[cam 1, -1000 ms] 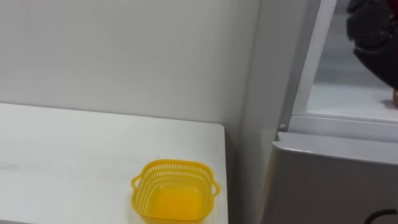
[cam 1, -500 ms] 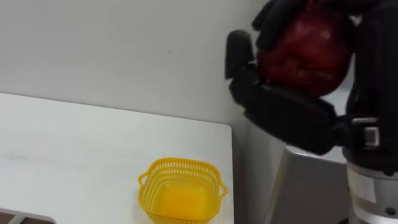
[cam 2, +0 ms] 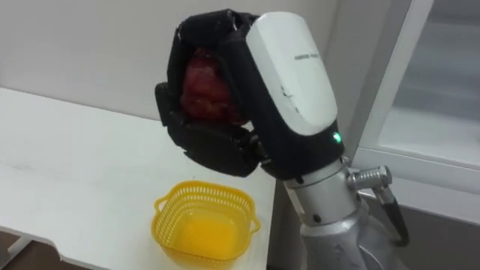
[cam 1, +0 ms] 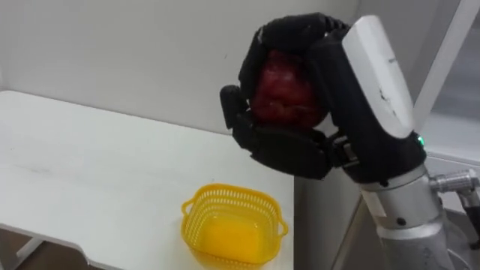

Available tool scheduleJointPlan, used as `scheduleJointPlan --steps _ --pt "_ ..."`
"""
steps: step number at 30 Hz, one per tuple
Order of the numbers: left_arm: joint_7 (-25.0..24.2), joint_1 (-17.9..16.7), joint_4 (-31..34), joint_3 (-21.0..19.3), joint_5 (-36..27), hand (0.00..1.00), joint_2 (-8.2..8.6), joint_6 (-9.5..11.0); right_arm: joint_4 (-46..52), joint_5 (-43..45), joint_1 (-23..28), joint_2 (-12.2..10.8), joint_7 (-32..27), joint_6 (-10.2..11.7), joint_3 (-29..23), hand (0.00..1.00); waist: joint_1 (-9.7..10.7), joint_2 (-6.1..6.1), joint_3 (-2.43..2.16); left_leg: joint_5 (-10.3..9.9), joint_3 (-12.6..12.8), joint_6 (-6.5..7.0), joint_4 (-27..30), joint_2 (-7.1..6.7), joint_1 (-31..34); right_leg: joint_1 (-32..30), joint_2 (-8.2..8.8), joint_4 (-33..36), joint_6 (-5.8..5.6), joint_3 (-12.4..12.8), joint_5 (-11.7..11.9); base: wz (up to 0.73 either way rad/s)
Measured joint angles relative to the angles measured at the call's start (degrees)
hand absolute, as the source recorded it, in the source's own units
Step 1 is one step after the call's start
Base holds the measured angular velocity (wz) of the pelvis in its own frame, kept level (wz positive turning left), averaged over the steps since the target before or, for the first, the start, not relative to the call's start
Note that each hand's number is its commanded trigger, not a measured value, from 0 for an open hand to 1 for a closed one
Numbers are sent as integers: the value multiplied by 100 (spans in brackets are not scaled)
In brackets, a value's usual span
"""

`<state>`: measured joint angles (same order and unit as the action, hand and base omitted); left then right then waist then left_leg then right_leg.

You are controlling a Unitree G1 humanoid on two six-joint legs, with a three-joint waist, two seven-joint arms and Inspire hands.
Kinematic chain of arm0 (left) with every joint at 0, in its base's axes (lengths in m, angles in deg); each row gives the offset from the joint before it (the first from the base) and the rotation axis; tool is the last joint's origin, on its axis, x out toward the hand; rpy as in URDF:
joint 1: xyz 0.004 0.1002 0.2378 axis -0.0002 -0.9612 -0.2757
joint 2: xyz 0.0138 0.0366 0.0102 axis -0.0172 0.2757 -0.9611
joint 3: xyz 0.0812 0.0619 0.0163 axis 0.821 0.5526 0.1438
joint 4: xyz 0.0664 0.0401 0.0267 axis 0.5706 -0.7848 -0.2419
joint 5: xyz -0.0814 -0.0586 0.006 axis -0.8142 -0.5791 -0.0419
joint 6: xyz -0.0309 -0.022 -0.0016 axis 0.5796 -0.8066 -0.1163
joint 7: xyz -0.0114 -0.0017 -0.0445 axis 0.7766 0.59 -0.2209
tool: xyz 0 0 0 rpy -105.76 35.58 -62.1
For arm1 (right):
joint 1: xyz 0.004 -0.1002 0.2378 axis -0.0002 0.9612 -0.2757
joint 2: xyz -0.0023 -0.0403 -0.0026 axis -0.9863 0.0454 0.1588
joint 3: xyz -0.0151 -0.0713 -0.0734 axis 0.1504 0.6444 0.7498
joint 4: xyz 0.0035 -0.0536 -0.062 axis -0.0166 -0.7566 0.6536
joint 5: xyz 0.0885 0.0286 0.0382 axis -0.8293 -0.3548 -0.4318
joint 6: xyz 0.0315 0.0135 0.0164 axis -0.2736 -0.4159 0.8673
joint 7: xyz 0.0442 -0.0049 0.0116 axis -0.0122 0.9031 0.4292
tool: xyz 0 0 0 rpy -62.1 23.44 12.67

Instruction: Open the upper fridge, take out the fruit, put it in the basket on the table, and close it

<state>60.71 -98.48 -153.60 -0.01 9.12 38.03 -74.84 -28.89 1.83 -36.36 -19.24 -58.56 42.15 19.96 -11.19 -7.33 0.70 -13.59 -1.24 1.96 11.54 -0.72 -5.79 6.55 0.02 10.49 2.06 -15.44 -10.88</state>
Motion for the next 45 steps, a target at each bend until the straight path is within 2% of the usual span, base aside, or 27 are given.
scheduleJointPlan --steps 4,6,10,13,16,18,19,24,30,35,37,38,39,45 --pt "5 -22 121 4 2 0 -2 -63 -980 -136 -2 92 8 -212 8 100 -123 -27 7 0 -42 0 15 4 49 -40 12 5 0 -36 0 5" --pt "6 -42 173 2 14 0 -9 -135 -1505 -248 -2 107 15 -427 7 100 -186 -63 -19 2 -70 -1 32 -1 132 -94 47 9 0 -51 0 3" --pt "-10 -83 276 4 122 0 -69 -256 -1982 -237 -9 126 16 -537 12 100 -223 -119 -54 34 -130 -13 26 -12 224 -188 51 11 0 -67 0 7" --pt "-10 -132 453 1 180 0 -104 -329 -2301 -241 -16 129 17 -707 132 100 -345 -152 -59 55 -132 -26 23 -9 254 -249 48 11 0 -57 0 -2" --pt "1 -130 484 39 179 0 -111 -357 -2481 -175 -17 124 25 -820 442 100 -360 -173 -45 63 -180 -31 15 -7 273 -253 44 7 0 -65 0 7" --pt "4 -46 482 41 177 0 -154 -361 -2699 -214 -27 124 46 -831 660 100 -456 -242 6 73 -194 -40 11 -2 281 -265 41 7 0 -69 0 2" --pt "5 -15 481 41 177 0 -164 -360 -2766 -215 -28 124 84 -836 692 100 -490 -259 18 74 -195 -41 12 -1 287 -270 40 7 0 -69 0 0" --pt "2 50 480 37 177 0 -191 -359 -3073 -199 -67 124 266 -875 862 100 -643 -350 36 78 -213 -36 26 -13 382 -348 61 13 1 -147 0 2" --pt "-91 95 476 39 167 0 -227 -357 -3153 -163 -133 124 263 -864 876 100 -756 -378 77 81 -220 -33 79 -15 421 -351 68 9 4 -188 2 2" --pt "-111 92 483 49 175 0 -223 -356 -3324 -186 -133 119 263 -869 875 100 -794 -372 83 80 -229 -33 119 -22 458 -352 74 14 6 -203 4 0" --pt "-108 78 494 73 176 0 -223 -358 -3357 -186 -133 118 262 -869 873 100 -791 -351 99 79 -242 -33 122 -25 484 -353 75 14 11 -217 6 2" --pt "-103 80 495 105 182 0 -225 -359 -3381 -186 -133 117 253 -869 868 36 -785 -341 104 78 -258 -34 125 -27 511 -361 75 13 12 -232 7 7" --pt "-102 85 495 115 183 0 -224 -360 -3400 -186 -133 116 242 -869 867 0 -787 -339 106 77 -269 -35 124 -27 521 -364 75 13 14 -247 9 7" --pt "-95 29 594 223 181 0 -224 -368 -3405 -188 -134 114 188 -869 867 0 -791 -321 94 78 -370 -37 135 -34 548 -359 76 10 14 -338 9 8"
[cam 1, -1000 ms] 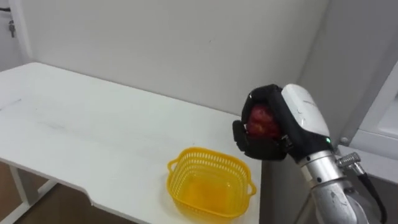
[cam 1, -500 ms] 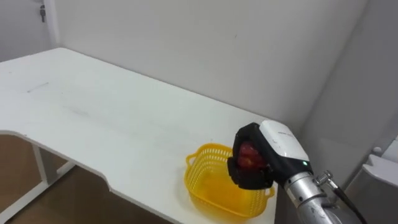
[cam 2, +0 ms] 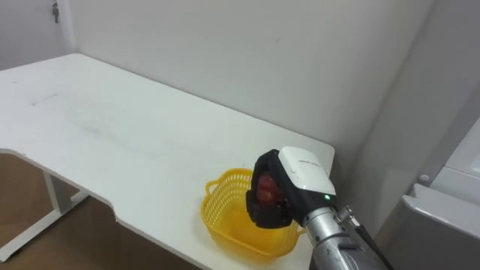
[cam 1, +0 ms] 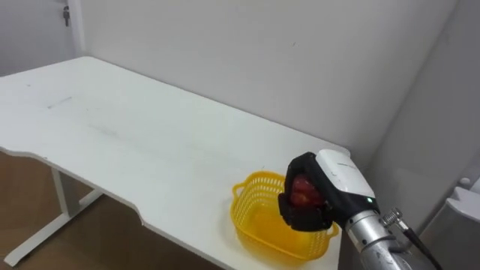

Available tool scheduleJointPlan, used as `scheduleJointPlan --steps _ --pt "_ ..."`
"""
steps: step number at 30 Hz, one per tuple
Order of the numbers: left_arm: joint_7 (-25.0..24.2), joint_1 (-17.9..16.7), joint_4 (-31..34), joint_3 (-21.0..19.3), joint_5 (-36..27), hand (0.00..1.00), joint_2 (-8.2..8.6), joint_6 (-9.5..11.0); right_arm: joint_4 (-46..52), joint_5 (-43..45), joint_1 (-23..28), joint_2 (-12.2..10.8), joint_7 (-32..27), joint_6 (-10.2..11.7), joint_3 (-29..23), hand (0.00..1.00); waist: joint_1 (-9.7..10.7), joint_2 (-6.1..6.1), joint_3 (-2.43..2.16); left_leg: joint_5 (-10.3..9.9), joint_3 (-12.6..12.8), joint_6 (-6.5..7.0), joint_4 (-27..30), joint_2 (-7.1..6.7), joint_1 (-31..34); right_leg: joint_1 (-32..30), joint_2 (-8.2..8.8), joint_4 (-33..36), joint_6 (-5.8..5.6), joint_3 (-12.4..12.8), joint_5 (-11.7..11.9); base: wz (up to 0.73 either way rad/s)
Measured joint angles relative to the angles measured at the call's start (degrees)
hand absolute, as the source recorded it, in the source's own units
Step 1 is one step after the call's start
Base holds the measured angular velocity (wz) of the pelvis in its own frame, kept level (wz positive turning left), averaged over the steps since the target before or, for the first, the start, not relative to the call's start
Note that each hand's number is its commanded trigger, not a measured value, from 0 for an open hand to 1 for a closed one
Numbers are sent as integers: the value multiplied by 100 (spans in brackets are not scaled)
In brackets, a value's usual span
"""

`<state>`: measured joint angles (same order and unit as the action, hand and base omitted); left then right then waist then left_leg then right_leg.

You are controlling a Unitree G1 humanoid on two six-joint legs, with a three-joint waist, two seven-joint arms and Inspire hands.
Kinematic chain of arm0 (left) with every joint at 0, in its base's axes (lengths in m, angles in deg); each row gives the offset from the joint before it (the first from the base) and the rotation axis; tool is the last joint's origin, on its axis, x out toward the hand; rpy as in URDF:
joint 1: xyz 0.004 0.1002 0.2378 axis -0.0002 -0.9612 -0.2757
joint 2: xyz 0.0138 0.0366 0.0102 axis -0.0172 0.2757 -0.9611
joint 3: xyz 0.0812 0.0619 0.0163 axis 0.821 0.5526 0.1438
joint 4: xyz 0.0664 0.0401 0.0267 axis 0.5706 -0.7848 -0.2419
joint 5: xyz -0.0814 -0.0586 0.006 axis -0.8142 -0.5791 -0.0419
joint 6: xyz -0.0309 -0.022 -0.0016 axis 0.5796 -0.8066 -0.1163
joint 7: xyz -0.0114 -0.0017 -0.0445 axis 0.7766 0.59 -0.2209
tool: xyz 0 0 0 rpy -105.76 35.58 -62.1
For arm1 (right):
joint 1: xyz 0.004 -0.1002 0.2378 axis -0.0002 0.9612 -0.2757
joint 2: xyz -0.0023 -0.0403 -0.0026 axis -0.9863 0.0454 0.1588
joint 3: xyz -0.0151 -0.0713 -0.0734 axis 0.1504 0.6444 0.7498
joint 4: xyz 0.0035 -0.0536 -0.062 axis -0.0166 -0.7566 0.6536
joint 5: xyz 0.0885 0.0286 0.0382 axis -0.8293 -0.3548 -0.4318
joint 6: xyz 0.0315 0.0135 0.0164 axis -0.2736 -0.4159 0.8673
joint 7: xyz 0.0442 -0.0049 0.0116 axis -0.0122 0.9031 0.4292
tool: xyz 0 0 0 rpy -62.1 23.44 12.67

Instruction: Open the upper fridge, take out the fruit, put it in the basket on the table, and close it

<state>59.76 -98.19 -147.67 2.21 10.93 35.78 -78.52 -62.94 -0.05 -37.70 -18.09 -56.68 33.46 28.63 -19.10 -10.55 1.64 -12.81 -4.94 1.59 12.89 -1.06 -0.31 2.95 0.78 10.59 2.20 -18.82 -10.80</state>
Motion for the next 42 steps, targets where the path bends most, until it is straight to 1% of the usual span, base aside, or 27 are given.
scheduleJointPlan --steps 12,22,27,31,35,37,38,39,41,42 --pt "-20 -64 82 206 -3 0 -15 -3 1 -142 -2 0 -87 2 1 0 21 2 -15 2 -38 3 78 -26 14 23 21 -5 0 -30 0 2" --pt "-22 -140 174 211 5 0 -15 -11 1 -254 -2 0 -101 0 2 0 33 11 -19 -2 -28 0 97 -29 13 86 19 3 10 -33 6 0" --pt "-44 -218 231 209 4 0 -13 -18 2 -255 -2 0 -101 4 1 0 33 54 -91 0 -4 2 104 -54 -7 103 21 6 11 -30 8 0" --pt "-44 -203 231 209 4 0 -12 -10 2 -263 -2 0 -97 66 1 0 40 64 -88 1 12 2 116 -41 -35 110 23 5 11 -14 8 -2" --pt "-43 -195 226 209 2 0 -13 0 195 -304 0 -14 -93 72 0 0 160 101 -64 1 21 2 93 -26 -30 104 23 6 11 -18 8 -1" --pt "-39 -182 208 201 2 0 -13 2 354 -281 3 -8 -93 82 -4 0 220 107 -63 0 29 2 70 -24 -28 96 18 5 11 -18 8 -2" --pt "-40 -170 177 180 10 0 -10 4 462 -215 3 -1 -94 127 -29 0 260 94 -74 0 29 2 67 -23 -31 91 16 4 11 0 8 0" --pt "-39 -184 175 119 21 0 -10 9 599 -186 3 2 -106 167 -49 0 299 100 -71 1 30 1 70 -21 -40 90 11 2 11 6 8 0" --pt "-19 -212 166 34 23 0 -9 10 788 -182 3 14 -141 237 -80 0 325 86 -82 2 32 0 68 -27 -66 94 7 1 11 21 8 -5" --pt "-4 -201 137 18 22 0 -9 21 855 -214 3 14 -204 303 -108 0 331 106 -74 2 30 1 60 -46 -96 106 5 -1 11 34 8 -5"
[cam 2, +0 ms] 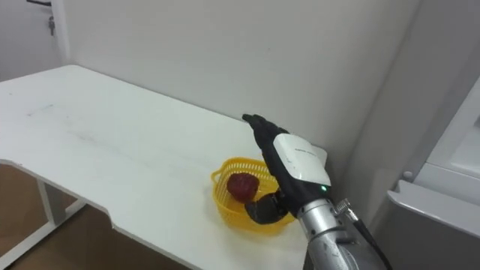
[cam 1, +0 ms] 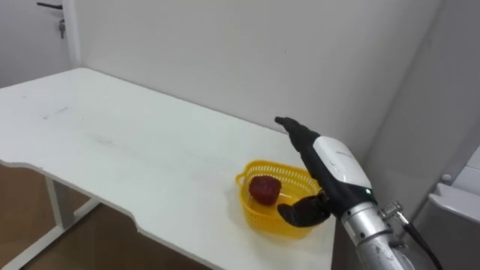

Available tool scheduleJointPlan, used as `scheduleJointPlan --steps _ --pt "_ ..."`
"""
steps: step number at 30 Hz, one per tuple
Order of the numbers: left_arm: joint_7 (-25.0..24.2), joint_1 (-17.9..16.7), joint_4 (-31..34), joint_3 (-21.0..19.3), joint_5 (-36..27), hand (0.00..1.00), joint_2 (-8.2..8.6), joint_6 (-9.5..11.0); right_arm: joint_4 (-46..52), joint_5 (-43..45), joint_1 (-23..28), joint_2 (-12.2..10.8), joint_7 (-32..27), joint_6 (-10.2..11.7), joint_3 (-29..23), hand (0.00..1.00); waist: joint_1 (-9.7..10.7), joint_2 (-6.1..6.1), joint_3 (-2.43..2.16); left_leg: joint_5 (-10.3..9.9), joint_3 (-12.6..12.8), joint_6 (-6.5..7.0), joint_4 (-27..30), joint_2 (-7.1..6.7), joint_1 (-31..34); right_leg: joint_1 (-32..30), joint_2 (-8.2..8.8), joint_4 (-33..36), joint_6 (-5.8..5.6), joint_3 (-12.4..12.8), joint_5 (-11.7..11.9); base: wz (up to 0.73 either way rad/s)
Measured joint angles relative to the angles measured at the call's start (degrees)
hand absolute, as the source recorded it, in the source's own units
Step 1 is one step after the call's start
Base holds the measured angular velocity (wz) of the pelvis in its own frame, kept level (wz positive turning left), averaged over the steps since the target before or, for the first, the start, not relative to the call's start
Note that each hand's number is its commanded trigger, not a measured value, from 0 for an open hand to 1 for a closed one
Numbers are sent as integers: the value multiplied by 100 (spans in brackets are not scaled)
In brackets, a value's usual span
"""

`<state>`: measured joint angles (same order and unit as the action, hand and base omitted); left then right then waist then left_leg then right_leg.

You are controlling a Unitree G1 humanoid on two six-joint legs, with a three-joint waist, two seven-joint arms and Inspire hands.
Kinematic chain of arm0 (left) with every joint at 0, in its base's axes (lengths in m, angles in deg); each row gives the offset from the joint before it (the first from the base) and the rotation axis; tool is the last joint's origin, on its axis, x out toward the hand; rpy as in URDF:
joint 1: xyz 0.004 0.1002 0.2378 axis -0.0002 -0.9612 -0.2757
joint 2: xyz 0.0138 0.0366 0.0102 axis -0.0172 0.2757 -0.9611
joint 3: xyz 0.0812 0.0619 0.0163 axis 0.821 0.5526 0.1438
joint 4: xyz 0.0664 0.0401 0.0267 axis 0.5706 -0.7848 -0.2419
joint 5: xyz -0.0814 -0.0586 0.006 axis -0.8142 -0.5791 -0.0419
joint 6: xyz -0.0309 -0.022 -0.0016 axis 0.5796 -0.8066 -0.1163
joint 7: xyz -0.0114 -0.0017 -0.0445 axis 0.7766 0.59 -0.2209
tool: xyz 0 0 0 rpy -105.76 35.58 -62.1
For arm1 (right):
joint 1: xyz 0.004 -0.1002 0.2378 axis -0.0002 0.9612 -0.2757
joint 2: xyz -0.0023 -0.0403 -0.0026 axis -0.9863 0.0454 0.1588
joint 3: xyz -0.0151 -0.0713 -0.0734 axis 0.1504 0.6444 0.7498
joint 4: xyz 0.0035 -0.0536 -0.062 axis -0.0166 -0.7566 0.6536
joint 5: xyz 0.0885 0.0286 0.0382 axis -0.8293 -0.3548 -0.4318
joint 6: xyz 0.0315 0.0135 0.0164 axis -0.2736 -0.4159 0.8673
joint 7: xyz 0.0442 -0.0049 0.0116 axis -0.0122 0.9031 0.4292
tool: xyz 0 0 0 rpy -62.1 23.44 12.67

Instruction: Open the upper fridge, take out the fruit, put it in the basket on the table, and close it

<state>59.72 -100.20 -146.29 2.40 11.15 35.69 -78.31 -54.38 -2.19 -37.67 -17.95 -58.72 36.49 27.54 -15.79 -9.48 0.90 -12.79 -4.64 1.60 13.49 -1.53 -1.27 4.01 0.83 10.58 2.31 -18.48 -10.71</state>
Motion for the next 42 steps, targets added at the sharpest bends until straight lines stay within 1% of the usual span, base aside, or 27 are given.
scheduleJointPlan --steps 2,5,6,7,8,9,10,12,13,15,17,19,21,22,24,25,27,30,34,35,38,40,42 --pt "21 26 -52 -20 -4 0 0 32 135 -53 0 2 -57 16 -29 0 9 4 -1 0 7 1 -3 0 -14 7 0 -2 0 12 0 -2" --pt "164 28 -172 -33 -8 0 22 66 283 -87 1 1 -122 159 -70 0 50 33 8 0 33 2 -3 5 -61 58 2 -11 0 61 0 -1" --pt "202 17 -181 -114 -19 0 65 74 411 -85 3 -4 -122 196 -177 0 85 52 8 -1 82 4 -5 33 -79 58 1 -16 -1 116 0 -6" --pt "225 16 -182 -162 -17 0 95 83 516 -75 3 -8 -131 200 -233 0 107 64 7 -2 91 4 -10 32 -78 55 2 -19 -2 119 0 -8" --pt "243 -60 -195 -210 -16 0 137 107 757 -9 17 -18 -184 213 -358 0 138 108 4 -2 126 6 -27 38 -88 54 1 -18 -13 123 7 -12" --pt "243 -82 -193 -219 -14 0 154 109 1029 12 34 -20 -295 218 -442 0 158 155 -10 -3 159 7 -54 44 -118 58 1 -16 -15 131 9 -14" --pt "243 -102 -201 -239 -14 0 161 110 1148 31 36 -21 -347 244 -489 0 171 181 -12 -3 177 7 -80 48 -138 69 0 -15 -15 137 9 -18" --pt "244 -176 -240 -270 -7 0 164 110 1605 40 38 -21 -564 338 -693 0 209 270 -54 -4 273 6 -105 74 -180 76 -18 -7 -14 242 10 -17" --pt "242 -181 -257 -269 -7 0 165 110 1715 40 38 -23 -619 347 -733 0 231 294 -67 -4 275 6 -114 76 -189 79 -21 -7 -14 251 10 -10" --pt "245 -222 -353 -299 -3 0 216 129 2163 13 76 -26 -745 400 -916 0 335 383 -114 3 305 7 -188 78 -255 98 -25 0 -14 270 10 -6" --pt "262 -222 -437 -387 -12 0 272 169 2493 -93 134 -26 -903 479 -1073 0 411 392 -128 8 315 8 -202 79 -295 120 -26 3 -14 273 10 -7" --pt "268 -219 -467 -424 -10 0 295 209 2744 -95 133 -25 -1066 583 -1162 0 473 389 -128 42 336 1 -269 80 -343 121 -26 7 -13 291 10 -8" --pt "282 -214 -479 -476 -9 0 299 265 2995 -68 133 -23 -1247 707 -1393 0 580 358 -109 52 398 -2 -276 85 -351 105 -36 10 -8 353 13 -9" --pt "296 -212 -478 -476 -10 0 300 281 3042 -25 133 -31 -1311 726 -1460 0 603 350 -105 52 403 -2 -275 86 -348 103 -40 9 -4 357 15 -7" --pt "361 -209 -489 -475 -19 0 316 376 3155 112 133 -29 -1654 882 -1776 0 647 326 -104 49 434 0 -271 95 -353 95 -39 18 0 404 18 -7" --pt "377 -210 -488 -475 -19 0 323 400 3195 169 133 -29 -1748 897 -1851 0 662 327 -102 47 444 1 -271 96 -356 92 -40 18 2 417 19 -8" --pt "434 -217 -489 -476 -33 0 333 472 3337 230 136 -28 -2048 1080 -2157 0 784 337 -94 43 460 9 -281 88 -366 93 -48 18 -2 427 24 -5" --pt "502 -230 -551 -489 -36 0 325 498 3491 237 136 -25 -2369 1188 -2451 0 882 355 -83 38 548 15 -316 104 -428 117 -83 16 -5 477 31 -14" --pt "503 -209 -681 -490 -14 0 335 511 3607 241 154 -26 -2663 1255 -2780 0 1021 363 -81 37 589 15 -328 111 -447 105 -95 15 -3 543 32 -7" --pt "504 -214 -715 -489 -12 0 339 510 3634 242 172 -25 -2728 1262 -2872 0 1082 370 -77 37 595 15 -331 111 -450 100 -97 15 -3 558 32 -5" --pt "504 -225 -735 -486 1 0 344 509 3729 243 255 -24 -2868 1265 -3085 0 1148 401 -69 37 602 15 -351 113 -452 84 -100 13 -3 567 32 -3" --pt "503 -236 -737 -486 -1 0 348 509 3730 236 265 -24 -2927 1260 -3117 0 1214 430 -64 38 607 15 -367 115 -469 84 -101 13 -3 579 32 -3" --pt "503 -234 -741 -489 -5 0 347 487 3729 233 265 -24 -2928 1244 -3131 0 1237 471 -59 38 629 15 -394 125 -526 89 -103 17 -3 620 32 -8"
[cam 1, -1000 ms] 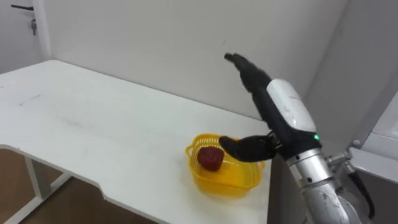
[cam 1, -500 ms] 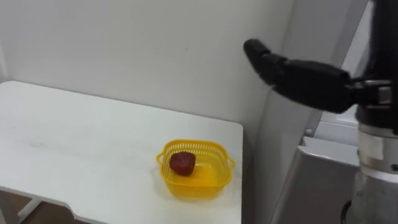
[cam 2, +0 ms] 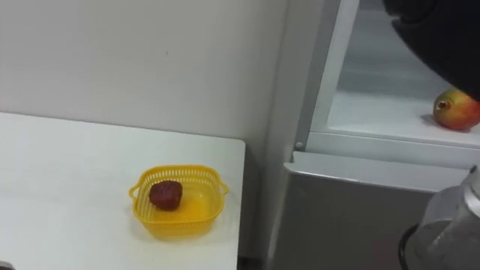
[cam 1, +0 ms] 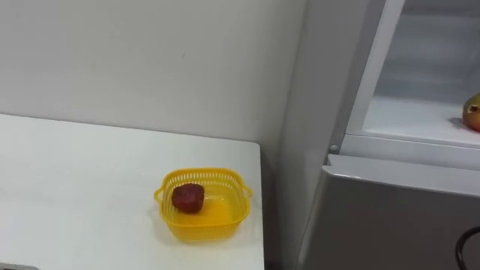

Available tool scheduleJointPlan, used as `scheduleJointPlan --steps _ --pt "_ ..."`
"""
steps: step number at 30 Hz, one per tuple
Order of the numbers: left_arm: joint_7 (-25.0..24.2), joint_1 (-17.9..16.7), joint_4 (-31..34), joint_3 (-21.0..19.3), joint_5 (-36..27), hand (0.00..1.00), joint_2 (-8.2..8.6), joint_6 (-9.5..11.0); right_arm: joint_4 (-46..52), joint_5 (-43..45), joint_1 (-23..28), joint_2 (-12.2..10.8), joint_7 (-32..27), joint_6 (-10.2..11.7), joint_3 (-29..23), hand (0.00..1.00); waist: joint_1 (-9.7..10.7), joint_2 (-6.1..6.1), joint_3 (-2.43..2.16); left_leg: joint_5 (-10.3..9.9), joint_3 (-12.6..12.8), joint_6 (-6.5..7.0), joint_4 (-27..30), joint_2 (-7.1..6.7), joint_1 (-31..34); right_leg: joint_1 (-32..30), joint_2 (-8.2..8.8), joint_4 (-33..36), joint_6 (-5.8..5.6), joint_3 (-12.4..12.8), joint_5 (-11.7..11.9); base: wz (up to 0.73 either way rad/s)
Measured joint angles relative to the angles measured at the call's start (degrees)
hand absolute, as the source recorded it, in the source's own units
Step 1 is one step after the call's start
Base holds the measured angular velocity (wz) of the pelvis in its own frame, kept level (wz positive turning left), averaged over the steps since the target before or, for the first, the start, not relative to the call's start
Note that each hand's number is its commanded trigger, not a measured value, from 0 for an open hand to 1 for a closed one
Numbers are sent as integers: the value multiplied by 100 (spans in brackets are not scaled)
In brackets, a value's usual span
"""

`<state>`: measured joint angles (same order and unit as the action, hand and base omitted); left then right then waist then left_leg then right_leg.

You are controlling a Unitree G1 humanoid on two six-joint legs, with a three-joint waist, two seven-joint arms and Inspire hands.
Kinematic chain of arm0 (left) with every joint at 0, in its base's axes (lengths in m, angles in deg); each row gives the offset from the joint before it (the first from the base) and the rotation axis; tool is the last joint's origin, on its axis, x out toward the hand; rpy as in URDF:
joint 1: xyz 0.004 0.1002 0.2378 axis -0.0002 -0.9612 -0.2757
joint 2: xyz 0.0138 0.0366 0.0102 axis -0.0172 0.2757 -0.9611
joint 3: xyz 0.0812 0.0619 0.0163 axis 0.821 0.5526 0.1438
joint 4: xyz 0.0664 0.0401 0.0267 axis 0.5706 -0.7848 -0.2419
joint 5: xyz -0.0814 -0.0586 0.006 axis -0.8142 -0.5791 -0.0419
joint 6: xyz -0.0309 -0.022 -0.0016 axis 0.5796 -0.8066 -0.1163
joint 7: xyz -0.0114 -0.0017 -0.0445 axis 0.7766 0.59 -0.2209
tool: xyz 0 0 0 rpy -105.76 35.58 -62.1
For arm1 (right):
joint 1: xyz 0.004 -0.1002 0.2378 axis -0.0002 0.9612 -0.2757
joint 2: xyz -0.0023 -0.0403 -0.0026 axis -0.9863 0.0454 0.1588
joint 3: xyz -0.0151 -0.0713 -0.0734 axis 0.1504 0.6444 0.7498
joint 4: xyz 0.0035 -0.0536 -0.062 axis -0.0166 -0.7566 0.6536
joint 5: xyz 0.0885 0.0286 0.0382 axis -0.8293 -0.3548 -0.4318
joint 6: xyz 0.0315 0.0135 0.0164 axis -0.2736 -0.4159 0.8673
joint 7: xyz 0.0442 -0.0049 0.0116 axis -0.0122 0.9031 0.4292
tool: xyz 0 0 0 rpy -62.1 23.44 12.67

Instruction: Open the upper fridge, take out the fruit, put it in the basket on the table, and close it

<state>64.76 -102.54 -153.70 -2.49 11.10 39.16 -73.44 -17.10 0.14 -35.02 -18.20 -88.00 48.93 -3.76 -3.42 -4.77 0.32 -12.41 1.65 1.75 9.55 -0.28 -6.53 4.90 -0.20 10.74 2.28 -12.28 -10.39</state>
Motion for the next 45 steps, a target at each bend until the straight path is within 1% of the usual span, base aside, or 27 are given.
scheduleJointPlan --steps 2,3,4,5,9,11,13,14,15,16,19,21,23,27,29,30,34,36,41,44,45 --pt "-1 23 -5 -2 0 0 -3 -8 -70 -7 0 17 -24 3 -21 0 7 13 -3 0 9 0 -2 3 -7 -1 0 1 0 14 0 -5" --pt "-4 68 -1 -2 0 0 -4 -12 -171 -42 -1 43 -51 3 -48 0 12 -5 -13 0 10 0 -3 5 -8 -3 1 2 0 20 0 0" --pt "-8 77 0 5 0 0 -4 -12 -245 -57 -1 58 -72 0 -52 0 15 10 -3 0 11 0 -3 5 -8 -3 2 3 0 29 0 0" --pt "-13 99 5 12 1 0 -4 -14 -397 -71 -1 75 -103 -18 -62 0 21 -7 -13 0 14 0 -2 6 -8 -3 5 3 0 51 0 0" --pt "-18 154 0 11 8 0 -3 -35 -884 -69 4 86 -145 -169 -67 0 20 -34 -15 -1 68 -1 -14 15 -9 -1 -3 7 1 93 1 -5" --pt "-12 161 4 10 32 0 -4 -61 -968 -70 82 86 -170 -220 -124 0 18 -62 -20 0 73 -1 -25 15 -6 -11 -2 7 1 95 1 0" --pt "-10 147 3 9 40 0 -3 -115 -1011 -75 180 86 -179 -298 -154 0 3 -70 -21 -1 74 -1 -33 15 -6 -8 -18 -1 1 94 0 0" --pt "-10 148 6 8 32 0 -4 -159 -1129 -159 206 123 -167 -317 -152 0 7 -71 -21 -1 72 -1 -32 15 -9 -9 -14 -5 1 71 1 0" --pt "-10 142 6 5 8 0 -7 -195 -1248 -319 225 187 -116 -390 -151 0 12 -73 -22 -1 68 -1 -29 14 -23 -7 -3 -13 1 53 1 0" --pt "-10 143 9 6 3 0 -10 -215 -1343 -406 235 205 -90 -421 -150 0 4 -78 -19 -1 74 -1 -24 15 -29 3 -2 -13 1 49 1 0" --pt "-10 136 16 10 -1 0 -14 -254 -1853 -797 277 208 167 -645 -134 0 2 -96 -7 -1 98 -1 -12 14 -92 67 4 -14 1 51 1 0" --pt "-22 109 70 12 -21 0 -11 -259 -2159 -1072 385 208 346 -797 -131 0 -4 -98 -6 -1 92 -1 -13 13 -106 81 6 -14 1 57 1 0" --pt "-32 78 119 13 -20 0 -10 -267 -2362 -1330 431 208 452 -847 -129 0 -5 -97 -6 -1 72 -1 -10 12 -108 81 9 -12 1 56 1 0" --pt "-174 69 150 -3 -17 0 -11 -337 -2723 -1670 431 209 596 -1037 -139 0 -7 -99 -7 -1 74 -1 0 9 -102 71 10 -6 2 82 0 0" --pt "-231 18 246 -9 -14 0 -12 -351 -2761 -1819 430 226 673 -1056 -142 0 -17 -97 -8 -1 86 -1 3 -6 -101 69 3 -7 2 113 -1 0" --pt "-270 -20 301 -9 -12 0 -12 -353 -2807 -1905 430 271 712 -1056 -143 0 -15 -96 -11 -1 91 -1 5 -27 -101 70 1 -7 3 116 -1 0" --pt "-311 -141 518 -9 7 0 -13 -359 -3020 -2074 424 399 821 -1057 -143 0 -20 -104 -18 0 93 0 5 -34 -98 73 1 -8 2 116 -1 0" --pt "-326 -164 576 -9 8 0 -14 -359 -3276 -2163 407 488 918 -1063 -143 0 -24 -108 -21 0 89 0 4 -35 -98 69 1 -7 2 116 -1 0" --pt "-394 -169 585 5 3 0 -20 -360 -3647 -2343 407 504 972 -1064 -138 0 -21 -91 -19 0 70 0 5 -32 -77 60 10 -9 2 88 -1 1" --pt "-429 -175 639 1 9 0 -28 -379 -3924 -2535 385 531 1110 -1080 -137 0 -30 -74 -35 0 64 0 10 -33 0 3 13 0 2 77 -1 1" --pt "-472 -189 678 -8 12 0 -32 -386 -4000 -2546 376 539 1178 -1151 -135 0 -31 -61 -42 0 70 0 11 -33 -1 -5 13 3 2 88 -1 0"
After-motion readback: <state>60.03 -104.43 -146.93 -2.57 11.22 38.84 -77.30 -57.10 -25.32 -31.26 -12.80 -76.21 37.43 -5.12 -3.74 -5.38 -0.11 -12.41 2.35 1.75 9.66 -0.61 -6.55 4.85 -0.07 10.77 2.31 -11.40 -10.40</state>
